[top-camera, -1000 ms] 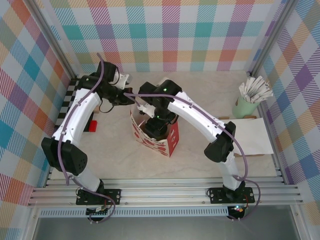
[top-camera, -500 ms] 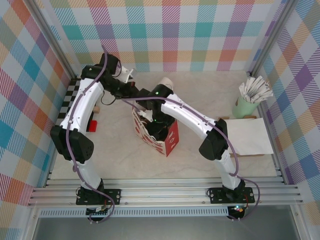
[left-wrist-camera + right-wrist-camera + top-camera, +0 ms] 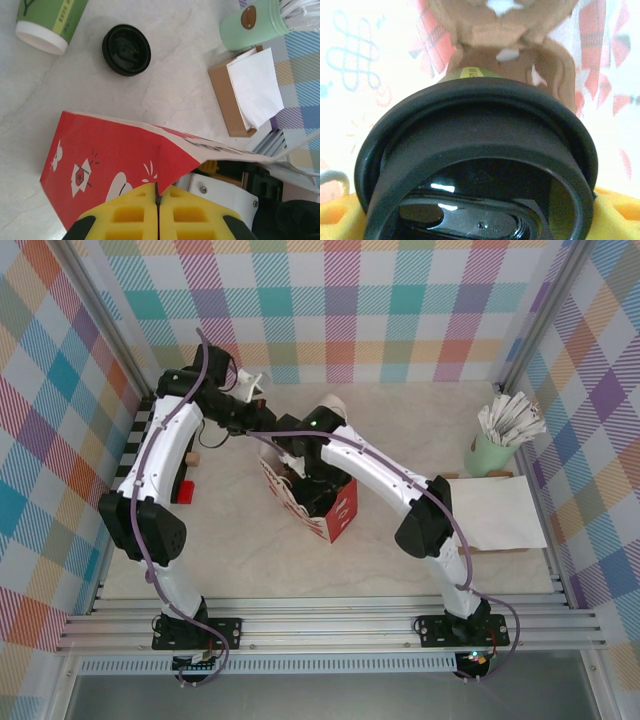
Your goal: Pack the takeout coffee
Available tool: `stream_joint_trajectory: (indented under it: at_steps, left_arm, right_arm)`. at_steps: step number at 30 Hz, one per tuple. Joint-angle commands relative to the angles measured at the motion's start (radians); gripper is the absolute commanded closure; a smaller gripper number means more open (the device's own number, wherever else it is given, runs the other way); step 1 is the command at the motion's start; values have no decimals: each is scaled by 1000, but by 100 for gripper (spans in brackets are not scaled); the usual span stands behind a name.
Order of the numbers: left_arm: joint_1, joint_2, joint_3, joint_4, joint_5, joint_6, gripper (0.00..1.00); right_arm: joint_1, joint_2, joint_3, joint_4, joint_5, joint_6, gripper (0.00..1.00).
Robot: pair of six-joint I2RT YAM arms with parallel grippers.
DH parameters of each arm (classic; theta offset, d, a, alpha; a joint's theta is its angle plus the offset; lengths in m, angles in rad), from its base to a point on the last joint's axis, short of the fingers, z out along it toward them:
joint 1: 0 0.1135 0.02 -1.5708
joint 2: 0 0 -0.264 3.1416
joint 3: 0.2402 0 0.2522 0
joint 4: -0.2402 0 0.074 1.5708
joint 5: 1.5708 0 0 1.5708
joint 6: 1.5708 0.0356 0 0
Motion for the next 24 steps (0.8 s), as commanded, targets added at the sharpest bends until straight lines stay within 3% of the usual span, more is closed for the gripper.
stream_joint_trajectory:
  at_steps: [1,5,9,13,20,22,24]
  left_arm:
    - [10,14,-16,-38,47,32,87]
    - [10,7,-5,-54,63,61,72]
    - [9,21,3,-94,35,86,67]
    - [8,47,18,-156,3,116,52]
    - [8,27,-11,-207,13,169,39]
    - [8,13,-34,-208,16,167,38]
    - [8,1,-57,-201,-6,152,49]
  right_arm:
    - [-6,25,17,-125,-1,-19,43]
    - [-6,22,-23,-95,-9,-35,44]
    - [-6,19,-23,-77,-4,-67,44]
    - [-5,17,-27,-75,10,-69,44]
    - [-3,24,3,-72,6,-79,44]
    - [-2,17,8,-71,-14,-81,44]
    - [-3,7,11,-74,-28,-76,44]
